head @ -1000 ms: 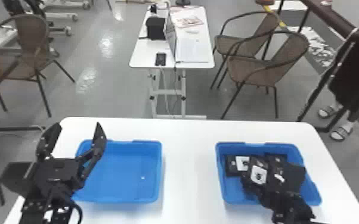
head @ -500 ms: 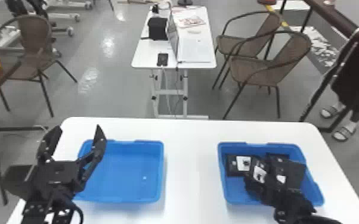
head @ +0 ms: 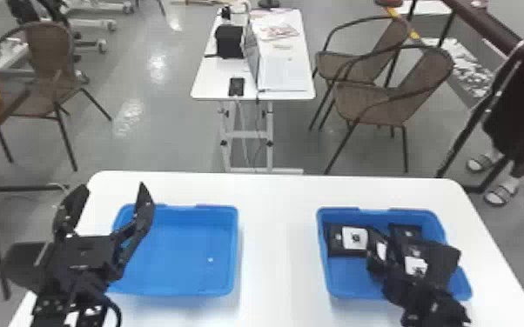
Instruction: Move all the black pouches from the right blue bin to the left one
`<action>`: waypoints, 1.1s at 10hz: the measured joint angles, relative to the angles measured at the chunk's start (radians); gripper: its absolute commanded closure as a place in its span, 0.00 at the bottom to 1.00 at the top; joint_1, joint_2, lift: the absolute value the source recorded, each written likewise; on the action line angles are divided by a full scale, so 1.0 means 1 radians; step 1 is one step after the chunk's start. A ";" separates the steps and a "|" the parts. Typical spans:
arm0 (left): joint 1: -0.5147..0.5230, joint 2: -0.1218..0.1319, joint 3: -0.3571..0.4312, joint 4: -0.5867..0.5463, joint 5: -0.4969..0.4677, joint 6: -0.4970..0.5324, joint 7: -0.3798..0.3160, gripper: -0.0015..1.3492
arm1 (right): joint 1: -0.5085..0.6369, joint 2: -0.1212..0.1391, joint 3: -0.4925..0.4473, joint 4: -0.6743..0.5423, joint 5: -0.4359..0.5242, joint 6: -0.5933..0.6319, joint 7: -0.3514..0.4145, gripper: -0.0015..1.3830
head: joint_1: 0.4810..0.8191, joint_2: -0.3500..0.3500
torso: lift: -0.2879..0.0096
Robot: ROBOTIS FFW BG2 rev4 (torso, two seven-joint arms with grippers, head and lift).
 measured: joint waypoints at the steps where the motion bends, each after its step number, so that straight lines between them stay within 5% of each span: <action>1: -0.003 -0.001 -0.001 0.001 -0.001 -0.001 0.000 0.15 | 0.044 0.002 0.009 -0.118 -0.010 0.026 0.001 0.87 | 0.63 0.50 | 0.97; 3: -0.007 -0.003 -0.001 0.001 -0.002 0.001 0.001 0.14 | 0.097 -0.006 0.047 -0.341 0.029 0.091 0.060 0.87 | 0.63 0.55 | 0.97; 6: -0.039 0.007 -0.008 -0.011 0.103 0.095 -0.043 0.15 | -0.001 -0.018 0.138 -0.422 0.150 0.148 0.283 0.87 | 0.63 0.65 | 0.97; 9: -0.177 0.088 0.009 -0.103 0.354 0.553 -0.174 0.14 | -0.224 -0.067 0.404 -0.284 0.106 0.117 0.361 0.87 | 0.63 0.77 | 0.97; 11: -0.230 0.100 0.025 -0.109 0.473 0.699 -0.186 0.15 | -0.327 -0.075 0.581 -0.199 0.008 0.071 0.362 0.87 | 0.63 0.83 | 0.97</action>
